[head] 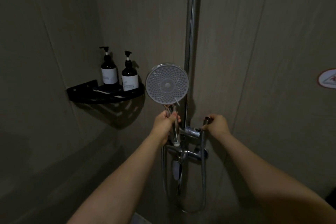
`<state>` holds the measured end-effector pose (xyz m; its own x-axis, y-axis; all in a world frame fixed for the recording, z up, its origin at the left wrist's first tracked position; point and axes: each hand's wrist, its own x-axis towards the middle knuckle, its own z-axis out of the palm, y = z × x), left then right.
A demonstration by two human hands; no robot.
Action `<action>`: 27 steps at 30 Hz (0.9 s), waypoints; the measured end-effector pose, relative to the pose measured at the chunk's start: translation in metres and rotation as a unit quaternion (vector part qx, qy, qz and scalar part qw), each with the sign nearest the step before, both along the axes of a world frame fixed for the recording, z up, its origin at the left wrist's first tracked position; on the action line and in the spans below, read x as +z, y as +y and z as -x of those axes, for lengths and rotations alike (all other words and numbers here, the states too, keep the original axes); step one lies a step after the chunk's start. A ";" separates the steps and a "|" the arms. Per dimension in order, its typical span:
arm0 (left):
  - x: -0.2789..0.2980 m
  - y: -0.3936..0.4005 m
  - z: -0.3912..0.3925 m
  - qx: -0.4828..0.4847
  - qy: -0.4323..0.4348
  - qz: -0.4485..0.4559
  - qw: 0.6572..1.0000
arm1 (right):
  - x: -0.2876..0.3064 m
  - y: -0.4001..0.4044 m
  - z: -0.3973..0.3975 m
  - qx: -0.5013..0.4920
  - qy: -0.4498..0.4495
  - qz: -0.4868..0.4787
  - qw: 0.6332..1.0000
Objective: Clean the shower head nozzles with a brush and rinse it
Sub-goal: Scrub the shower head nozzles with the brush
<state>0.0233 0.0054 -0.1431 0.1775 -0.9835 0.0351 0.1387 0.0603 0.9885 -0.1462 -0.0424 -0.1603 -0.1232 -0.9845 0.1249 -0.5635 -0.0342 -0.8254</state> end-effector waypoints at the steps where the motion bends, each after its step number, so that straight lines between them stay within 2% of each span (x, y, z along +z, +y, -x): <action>1: 0.000 0.000 -0.001 0.003 -0.001 0.004 1.000 | 0.000 -0.004 -0.001 0.000 0.001 0.002 1.000; 10: -0.002 -0.006 -0.023 0.023 0.010 0.014 1.000 | -0.003 -0.028 -0.013 0.000 -0.063 -0.041 0.997; 13: -0.003 -0.007 -0.027 0.027 0.016 0.006 0.999 | -0.018 -0.022 -0.013 0.008 -0.019 -0.054 0.998; 18: -0.004 -0.006 -0.029 0.023 0.013 -0.007 1.000 | -0.044 -0.015 -0.021 0.016 0.062 0.003 0.998; 23: -0.005 -0.006 -0.031 0.021 0.028 -0.011 0.999 | -0.042 -0.019 -0.017 0.059 0.028 -0.058 0.996; 27: -0.005 -0.008 -0.029 0.022 0.040 -0.011 0.999 | -0.040 -0.019 -0.014 0.045 0.050 -0.036 0.997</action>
